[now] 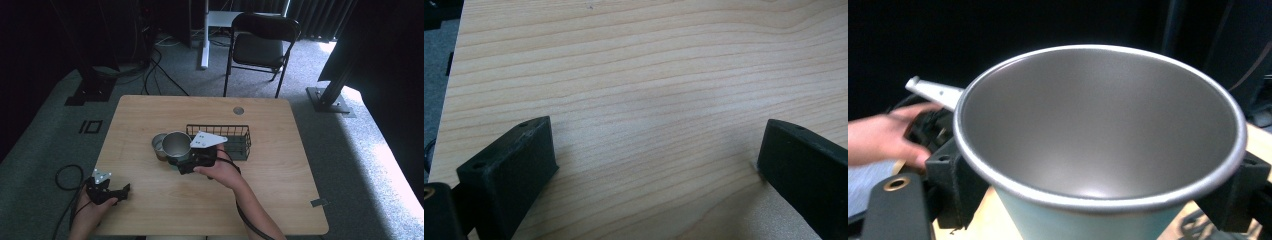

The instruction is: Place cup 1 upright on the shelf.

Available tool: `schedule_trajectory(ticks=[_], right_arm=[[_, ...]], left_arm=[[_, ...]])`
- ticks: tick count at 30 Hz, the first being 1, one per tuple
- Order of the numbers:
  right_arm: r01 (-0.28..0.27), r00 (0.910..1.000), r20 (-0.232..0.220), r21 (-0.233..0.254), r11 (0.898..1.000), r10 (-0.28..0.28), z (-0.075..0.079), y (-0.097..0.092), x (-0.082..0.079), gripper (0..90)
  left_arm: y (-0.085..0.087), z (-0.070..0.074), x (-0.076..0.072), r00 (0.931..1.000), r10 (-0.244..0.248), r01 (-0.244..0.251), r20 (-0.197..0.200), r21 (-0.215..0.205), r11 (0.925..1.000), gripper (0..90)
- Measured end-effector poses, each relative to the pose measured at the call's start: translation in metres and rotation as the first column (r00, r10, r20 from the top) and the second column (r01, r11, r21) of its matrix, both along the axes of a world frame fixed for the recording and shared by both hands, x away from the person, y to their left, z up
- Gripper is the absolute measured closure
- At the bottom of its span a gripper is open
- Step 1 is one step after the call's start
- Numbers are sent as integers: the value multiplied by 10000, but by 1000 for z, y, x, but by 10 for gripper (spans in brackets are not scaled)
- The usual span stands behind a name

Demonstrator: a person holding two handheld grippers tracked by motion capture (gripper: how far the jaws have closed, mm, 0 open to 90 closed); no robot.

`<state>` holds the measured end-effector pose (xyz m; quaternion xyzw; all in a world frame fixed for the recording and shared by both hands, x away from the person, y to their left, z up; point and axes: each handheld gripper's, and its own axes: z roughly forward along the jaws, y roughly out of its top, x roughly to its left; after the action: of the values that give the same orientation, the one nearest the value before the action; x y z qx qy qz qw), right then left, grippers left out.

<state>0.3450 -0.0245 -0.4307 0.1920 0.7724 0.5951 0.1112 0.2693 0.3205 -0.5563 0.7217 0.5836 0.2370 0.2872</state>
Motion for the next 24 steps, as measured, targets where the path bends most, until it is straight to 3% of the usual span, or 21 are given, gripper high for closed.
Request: schedule_trajectory(ticks=[12, 17, 21, 24], right_arm=[[1047, 9929, 533, 328, 9940, -1063, 27, -23, 16, 143], [1817, 9797, 794, 347, 9827, -1839, 35, -35, 23, 143], [2294, 9701, 690, 516, 9720, -2326, 39, -45, 30, 143], [2750, 9569, 819, 526, 9600, -2786, 42, -52, 34, 143]], left_arm=[[0, 0, 0, 10000, -3, 3, -3, -4, 10000, 27], [0, 0, 0, 10000, -7, 7, -11, -4, 10000, 28], [0, 0, 0, 10000, -11, 11, -15, -4, 10000, 28], [0, 0, 0, 10000, -7, 7, -14, -4, 10000, 28]])
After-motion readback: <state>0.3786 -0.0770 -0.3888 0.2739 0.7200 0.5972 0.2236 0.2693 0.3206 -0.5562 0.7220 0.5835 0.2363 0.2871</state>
